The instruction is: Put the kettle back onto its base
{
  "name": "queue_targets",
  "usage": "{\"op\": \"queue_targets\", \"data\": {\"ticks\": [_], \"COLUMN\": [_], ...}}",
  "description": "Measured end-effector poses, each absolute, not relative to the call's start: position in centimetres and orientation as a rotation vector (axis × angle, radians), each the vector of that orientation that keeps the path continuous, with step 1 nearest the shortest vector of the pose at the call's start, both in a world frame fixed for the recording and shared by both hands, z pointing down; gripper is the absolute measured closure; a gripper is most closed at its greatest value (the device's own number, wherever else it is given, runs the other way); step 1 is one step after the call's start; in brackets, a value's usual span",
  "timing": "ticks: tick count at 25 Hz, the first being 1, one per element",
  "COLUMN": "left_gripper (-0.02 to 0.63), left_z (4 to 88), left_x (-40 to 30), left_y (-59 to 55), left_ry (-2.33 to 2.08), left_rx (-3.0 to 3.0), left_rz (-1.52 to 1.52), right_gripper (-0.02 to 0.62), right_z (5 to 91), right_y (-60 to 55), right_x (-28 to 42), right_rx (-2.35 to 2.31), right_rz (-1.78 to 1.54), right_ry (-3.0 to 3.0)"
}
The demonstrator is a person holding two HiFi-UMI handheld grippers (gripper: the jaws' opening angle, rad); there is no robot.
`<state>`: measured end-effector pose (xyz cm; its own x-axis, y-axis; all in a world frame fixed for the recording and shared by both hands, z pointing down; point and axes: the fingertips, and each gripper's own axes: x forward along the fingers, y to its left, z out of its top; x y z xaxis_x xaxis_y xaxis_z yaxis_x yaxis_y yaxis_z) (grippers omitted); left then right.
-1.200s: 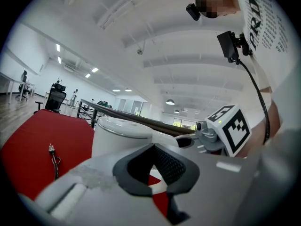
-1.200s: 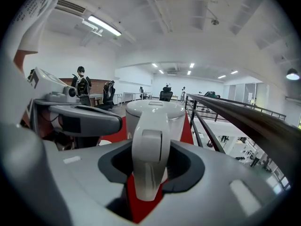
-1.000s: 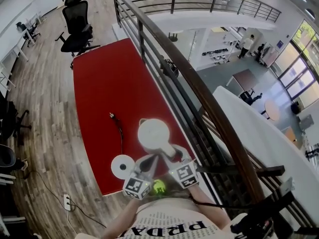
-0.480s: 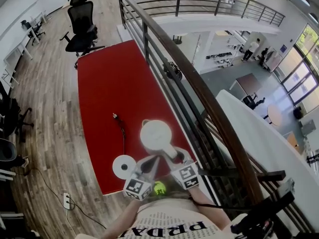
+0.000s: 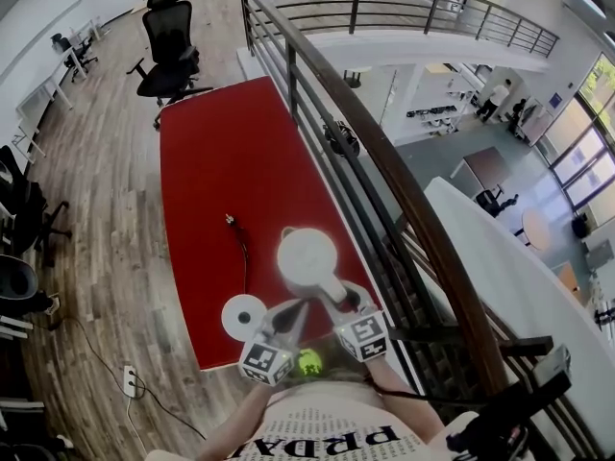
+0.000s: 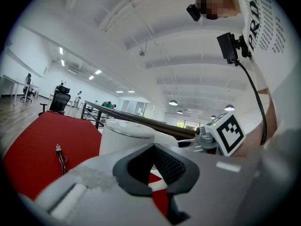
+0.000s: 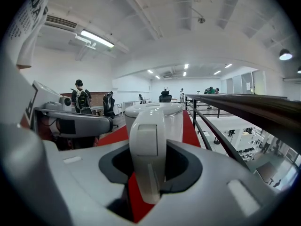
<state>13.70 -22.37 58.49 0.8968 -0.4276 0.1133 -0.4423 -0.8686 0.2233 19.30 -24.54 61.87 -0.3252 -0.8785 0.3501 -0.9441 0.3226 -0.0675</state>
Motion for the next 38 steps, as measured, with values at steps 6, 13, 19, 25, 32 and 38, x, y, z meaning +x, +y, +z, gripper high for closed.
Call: {"op": "queue_targets", "data": {"ticks": [6,13,19,25,32,38], "left_gripper": [0.615,0.615,0.615,0.615,0.615,0.615], "left_z": [57.6,57.0,56.2,54.9,53.5,52.4], "left_x": [13.3,12.5,12.8,12.8,13.3,12.9], "left_y": [-22.6,-23.2,-23.4,-23.7,-23.9,-24.7], "left_ry": [-0.674,-0.704,-0.714,-0.727,-0.741,-0.767], "left_rx": [2.825,2.829,2.840,2.843,2.867,2.867], "left_rz": [0.083,0.060,0.038,0.000,-0.036,-0.050], "right_gripper": [0.465,0.469,0.469,0.469,0.469,0.469], "right_z": [61.4,60.6,59.7,57.0,54.8,54.1], "right_y": [-24.5,-25.3,-25.7,-26.2,-26.1,-26.2], "right_x": [19.3,19.8,21.4,21.9,21.4,20.8], "right_rx": [1.665,1.710,1.754,1.742,1.724,1.706], "right_rz": [0.367,0.418,0.501,0.386,0.311,0.331], "right_ry": [-2.331,-2.347,-2.340,-2.313,-2.338,-2.361]}}
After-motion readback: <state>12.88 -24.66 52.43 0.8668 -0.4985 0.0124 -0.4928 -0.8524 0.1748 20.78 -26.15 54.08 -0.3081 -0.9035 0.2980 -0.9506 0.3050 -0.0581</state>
